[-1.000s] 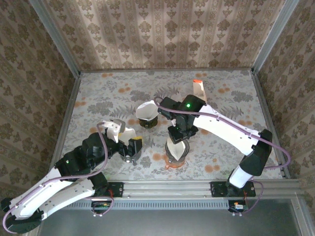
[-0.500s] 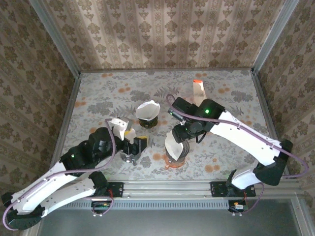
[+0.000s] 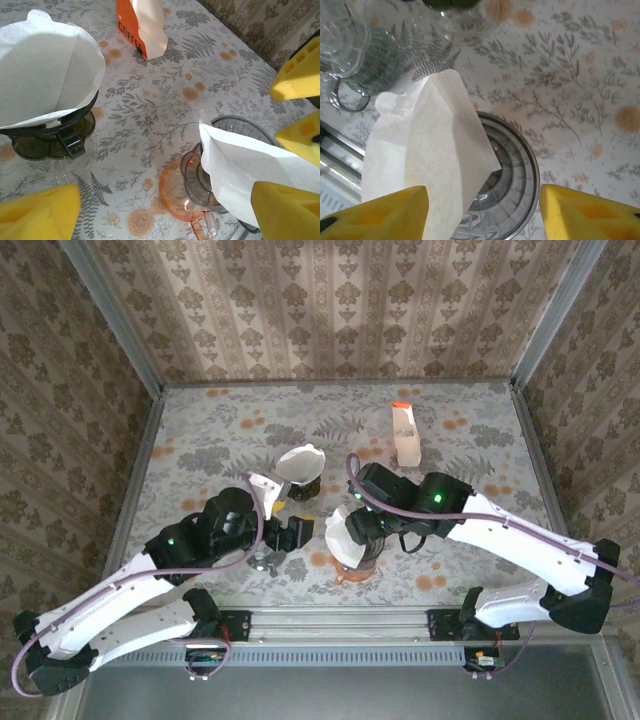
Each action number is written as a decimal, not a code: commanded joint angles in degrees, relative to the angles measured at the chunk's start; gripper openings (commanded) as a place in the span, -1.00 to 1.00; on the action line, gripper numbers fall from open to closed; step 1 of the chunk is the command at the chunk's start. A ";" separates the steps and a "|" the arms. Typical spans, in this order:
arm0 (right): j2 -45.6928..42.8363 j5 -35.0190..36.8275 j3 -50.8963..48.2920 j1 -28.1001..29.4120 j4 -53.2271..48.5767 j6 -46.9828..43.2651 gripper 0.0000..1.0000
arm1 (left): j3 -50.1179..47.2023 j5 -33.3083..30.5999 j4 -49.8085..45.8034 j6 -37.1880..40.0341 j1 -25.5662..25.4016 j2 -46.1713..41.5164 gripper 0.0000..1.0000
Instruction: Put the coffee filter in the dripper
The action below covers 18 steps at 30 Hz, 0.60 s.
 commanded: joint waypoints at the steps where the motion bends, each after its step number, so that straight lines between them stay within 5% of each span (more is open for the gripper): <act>1: -3.24 4.38 -1.64 1.23 4.93 -0.12 0.25 | 2.07 0.84 2.21 -0.94 0.14 -0.15 0.85; 18: -0.24 8.91 -1.91 8.20 7.13 -3.13 0.29 | 1.69 1.34 3.47 -1.53 0.13 0.44 0.93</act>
